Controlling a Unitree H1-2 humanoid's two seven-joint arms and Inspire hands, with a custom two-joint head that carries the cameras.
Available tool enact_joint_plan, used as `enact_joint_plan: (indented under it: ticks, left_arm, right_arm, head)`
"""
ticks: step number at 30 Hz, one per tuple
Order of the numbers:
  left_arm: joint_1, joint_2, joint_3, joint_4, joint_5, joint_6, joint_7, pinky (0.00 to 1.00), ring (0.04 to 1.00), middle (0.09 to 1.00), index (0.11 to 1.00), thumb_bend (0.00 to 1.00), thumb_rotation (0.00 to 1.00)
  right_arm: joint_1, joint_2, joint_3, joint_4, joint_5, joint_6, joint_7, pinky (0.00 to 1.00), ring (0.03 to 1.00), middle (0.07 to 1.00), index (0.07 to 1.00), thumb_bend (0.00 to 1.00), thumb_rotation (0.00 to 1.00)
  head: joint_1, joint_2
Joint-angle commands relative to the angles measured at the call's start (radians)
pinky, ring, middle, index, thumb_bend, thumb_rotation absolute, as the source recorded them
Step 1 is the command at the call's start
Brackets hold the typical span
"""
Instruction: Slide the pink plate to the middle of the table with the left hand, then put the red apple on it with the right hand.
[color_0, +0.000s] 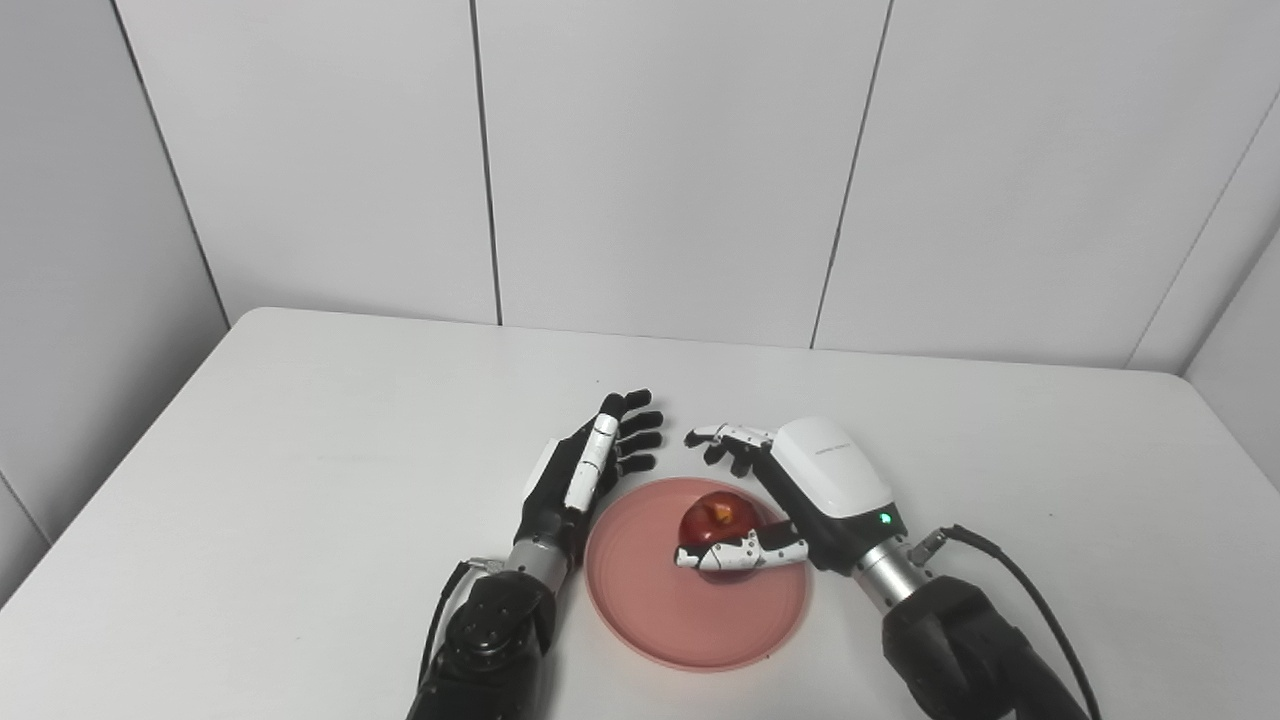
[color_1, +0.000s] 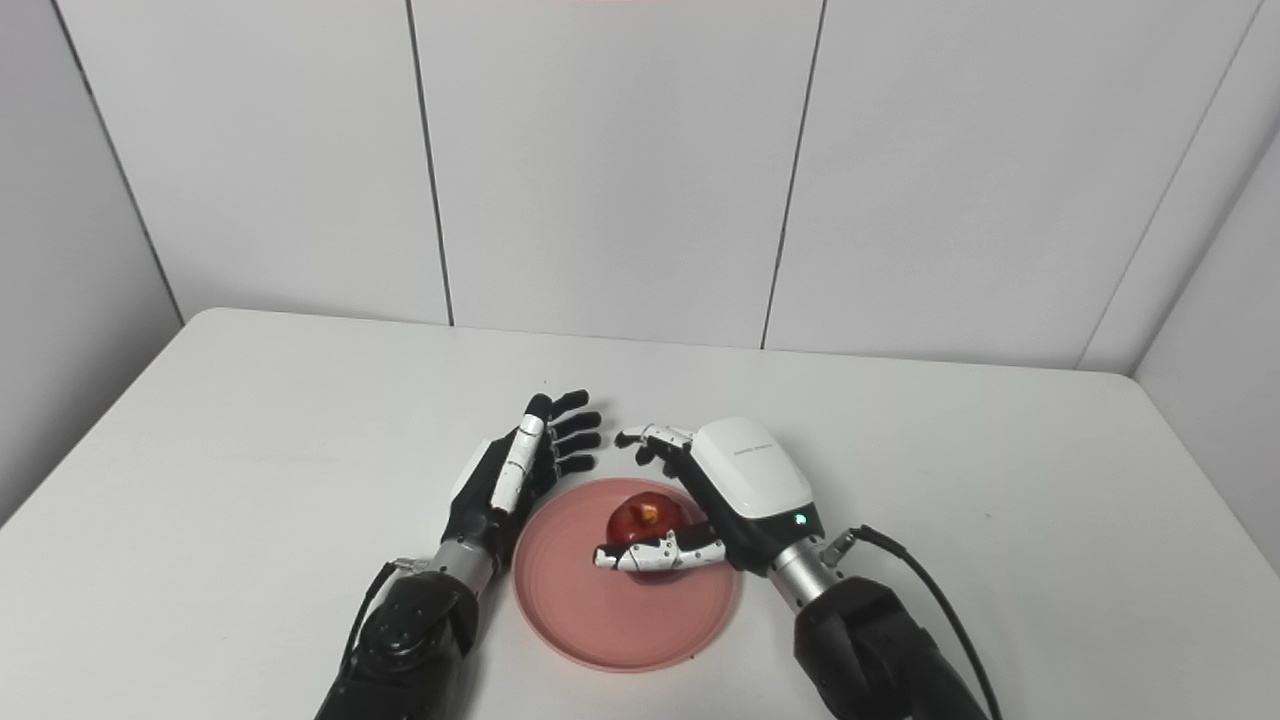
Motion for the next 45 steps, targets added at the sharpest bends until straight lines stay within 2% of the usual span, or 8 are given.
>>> enact_joint_plan:
  ticks: [1, 10, 17, 21, 24, 28, 30, 45]
  left_arm:
    - [0.021, -0.008, -0.002, 0.032, 0.001, 0.048, 0.005, 0.76, 0.794, 0.809, 0.811, 0.71, 0.96]
    - [0.027, -0.028, 0.027, 0.019, 0.000, 0.010, 0.049, 0.77, 0.832, 0.850, 0.834, 0.72, 0.93]
    - [0.034, -0.041, 0.022, 0.000, 0.049, -0.054, 0.113, 0.85, 0.880, 0.907, 0.873, 0.71, 0.98]
    - [0.052, -0.043, 0.001, -0.013, 0.096, -0.099, 0.136, 0.97, 0.982, 0.983, 0.931, 0.74, 1.00]
    - [0.061, -0.043, -0.014, -0.013, 0.132, -0.130, 0.157, 1.00, 0.998, 0.998, 0.962, 0.78, 1.00]
    - [0.067, -0.048, -0.025, -0.013, 0.169, -0.150, 0.190, 1.00, 1.000, 1.000, 0.987, 0.77, 0.99]
    - [0.069, -0.048, -0.029, -0.019, 0.175, -0.149, 0.196, 1.00, 1.000, 1.000, 0.997, 0.76, 1.00]
    - [0.082, -0.056, -0.031, -0.060, 0.196, -0.118, 0.211, 1.00, 1.000, 1.000, 0.999, 0.74, 1.00]
  right_arm:
    - [-0.051, 0.015, -0.041, -0.043, 0.046, -0.037, -0.048, 0.58, 0.683, 0.757, 0.792, 0.99, 0.85]
    - [-0.052, 0.017, -0.079, -0.003, 0.042, -0.046, -0.101, 0.95, 0.940, 0.958, 0.912, 1.00, 0.97]
    - [-0.031, 0.018, -0.101, 0.052, 0.032, -0.023, -0.113, 1.00, 1.000, 0.990, 0.925, 0.98, 1.00]
    - [0.005, 0.071, -0.162, 0.081, 0.211, 0.027, -0.051, 1.00, 1.000, 0.993, 0.933, 0.97, 1.00]
    - [0.029, 0.134, -0.239, 0.083, 0.459, 0.104, 0.042, 1.00, 1.000, 0.999, 0.950, 0.96, 1.00]
    - [0.050, 0.248, -0.369, 0.022, 0.739, 0.361, 0.106, 1.00, 1.000, 0.991, 0.980, 0.96, 1.00]
    - [0.051, 0.272, -0.400, 0.007, 0.794, 0.419, 0.113, 1.00, 1.000, 0.984, 0.985, 0.97, 1.00]
    - [0.063, 0.346, -0.483, 0.019, 1.039, 0.487, 0.103, 1.00, 0.962, 0.970, 0.973, 0.93, 1.00]
  head:
    - [0.000, 0.000]
    - [-0.001, -0.004]
    - [-0.005, -0.005]
    - [-0.005, -0.006]
    - [-0.002, -0.006]
    - [-0.003, -0.006]
    - [-0.003, -0.006]
    - [-0.001, -0.007]
